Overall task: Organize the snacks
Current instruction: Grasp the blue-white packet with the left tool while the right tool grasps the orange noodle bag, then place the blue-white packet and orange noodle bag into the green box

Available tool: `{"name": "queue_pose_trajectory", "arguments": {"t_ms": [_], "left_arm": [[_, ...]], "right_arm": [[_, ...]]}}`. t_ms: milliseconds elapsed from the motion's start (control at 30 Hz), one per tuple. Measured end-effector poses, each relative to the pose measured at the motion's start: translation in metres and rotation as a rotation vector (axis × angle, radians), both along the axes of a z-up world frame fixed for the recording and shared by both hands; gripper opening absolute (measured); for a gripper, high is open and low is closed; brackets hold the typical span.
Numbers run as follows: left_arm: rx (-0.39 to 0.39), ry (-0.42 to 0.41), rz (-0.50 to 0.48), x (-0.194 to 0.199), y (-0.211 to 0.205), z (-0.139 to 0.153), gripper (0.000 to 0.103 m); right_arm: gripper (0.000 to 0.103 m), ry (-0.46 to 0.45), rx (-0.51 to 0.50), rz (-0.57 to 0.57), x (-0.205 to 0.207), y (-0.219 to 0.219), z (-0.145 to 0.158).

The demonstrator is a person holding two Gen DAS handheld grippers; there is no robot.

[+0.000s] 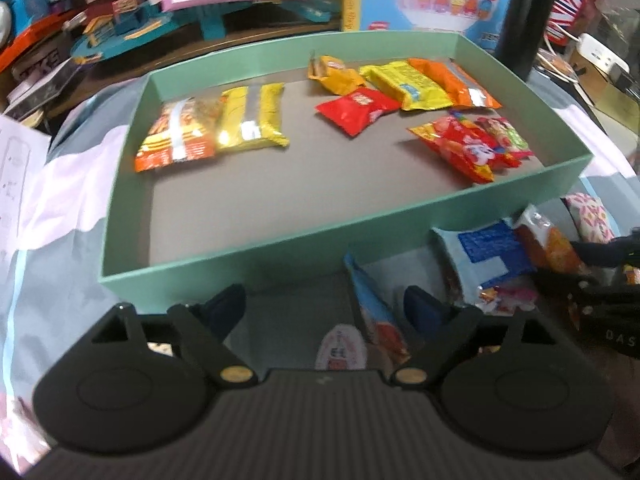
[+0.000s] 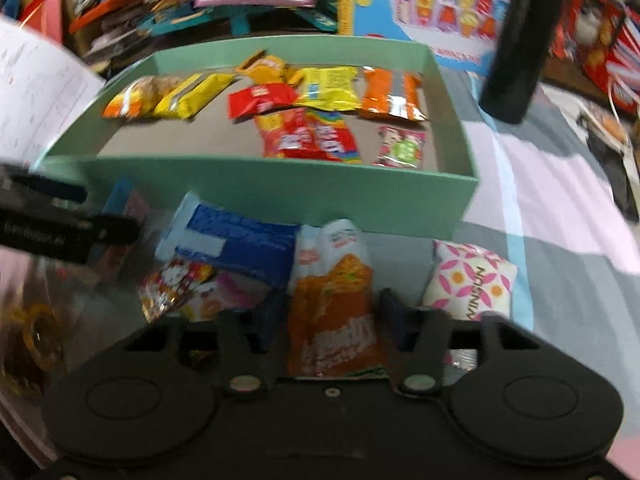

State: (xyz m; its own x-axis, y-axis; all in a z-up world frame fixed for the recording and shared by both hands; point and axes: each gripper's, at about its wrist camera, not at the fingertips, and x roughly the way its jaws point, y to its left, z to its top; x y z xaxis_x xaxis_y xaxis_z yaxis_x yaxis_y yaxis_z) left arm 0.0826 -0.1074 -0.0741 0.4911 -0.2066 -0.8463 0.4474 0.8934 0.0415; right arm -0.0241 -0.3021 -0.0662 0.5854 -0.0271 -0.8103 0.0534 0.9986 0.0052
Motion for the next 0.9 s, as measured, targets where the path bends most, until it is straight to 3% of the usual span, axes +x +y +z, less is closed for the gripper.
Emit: {"name": "queue_pose_trajectory", "arguments": {"t_ms": [67, 133, 233, 400, 667, 900], "left_arm": [[0.001, 0.007, -0.033, -0.002, -0.006, -0.003, 0.069], [0.007, 0.037, -0.070, -0.004, -0.013, -0.007, 0.028], [0.021, 0.022, -0.085, -0.009, -0.020, -0.008, 0.018], [-0.052, 0.052, -0.059, -0.010, -0.011, 0.001, 0.015], [-0.152, 0.053, -0.027, -0.016, 0.010, 0.026, 0.015], [-0.235, 0.014, -0.018, -0.010, 0.017, 0.057, 0.015]], "right_arm": [[0.034, 0.001, 0.052, -0.010, -0.001, -0.001, 0.003], [0.034, -0.002, 0.093, -0.039, -0.001, -0.006, 0.003], [0.033, 0.001, 0.168, -0.085, 0.000, -0.017, 0.005], [0.032, 0.009, 0.306, -0.160, -0.003, -0.038, 0.011], [0.032, -0.007, 0.418, -0.207, -0.010, -0.051, 0.026], [0.032, -0.066, 0.459, -0.180, 0.002, -0.049, 0.063]]}}
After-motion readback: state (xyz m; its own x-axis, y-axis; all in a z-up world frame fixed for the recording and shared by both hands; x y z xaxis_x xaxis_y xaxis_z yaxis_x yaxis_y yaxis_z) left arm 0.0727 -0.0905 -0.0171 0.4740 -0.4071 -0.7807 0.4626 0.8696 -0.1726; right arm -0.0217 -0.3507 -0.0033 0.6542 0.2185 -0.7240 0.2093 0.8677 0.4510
